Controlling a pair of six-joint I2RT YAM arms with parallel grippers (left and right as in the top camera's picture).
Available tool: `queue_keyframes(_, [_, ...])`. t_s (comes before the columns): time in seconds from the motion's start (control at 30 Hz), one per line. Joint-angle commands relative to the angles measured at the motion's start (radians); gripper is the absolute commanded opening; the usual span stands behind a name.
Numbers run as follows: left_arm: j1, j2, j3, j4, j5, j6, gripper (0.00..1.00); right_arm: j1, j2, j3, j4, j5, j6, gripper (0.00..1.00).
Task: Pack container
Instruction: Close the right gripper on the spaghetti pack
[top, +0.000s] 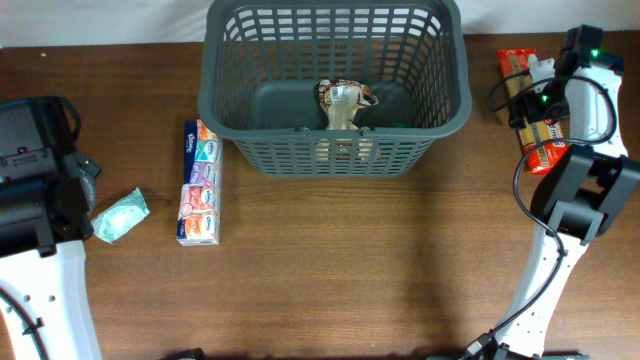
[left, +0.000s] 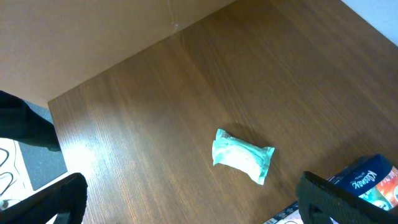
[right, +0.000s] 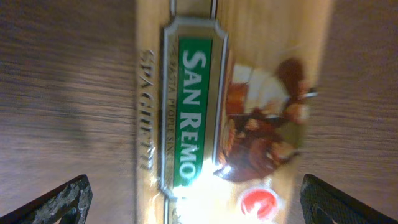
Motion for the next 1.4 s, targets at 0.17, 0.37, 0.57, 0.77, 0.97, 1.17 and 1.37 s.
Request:
queue_keyframes(0.17, [0.006,0.003,0.01,-0.001,0.004,0.004,0.99,-0.004,0.053,0.003,-0.001,0.019,0.011,0.99])
queue_keyframes(0.37, [0.006,0.003,0.01,-0.001,0.004,0.004,0.99,-0.003,0.055,0.003,0.002,0.018,0.011,0.99])
queue_keyframes(0.57, [0.006,0.003,0.01,-0.001,0.004,0.004,0.99,-0.009,0.055,0.003,0.002,0.02,0.019,0.99])
queue_keyframes(0.77, [0.006,0.003,0.01,-0.001,0.004,0.004,0.99,-0.035,0.055,0.003,0.012,0.011,0.057,0.99])
queue_keyframes(0.97, [0.006,0.003,0.01,0.0,0.004,0.004,0.99,-0.039,0.055,0.003,0.012,-0.008,0.056,0.99])
queue_keyframes(1.17, [0.006,0.003,0.01,-0.001,0.004,0.004,0.99,-0.039,0.055,0.003,0.029,-0.066,0.057,0.99])
queue_keyframes(1.37, [0.006,0.003,0.01,-0.001,0.004,0.004,0.99,-0.035,0.055,0.003,0.022,-0.066,0.056,0.99])
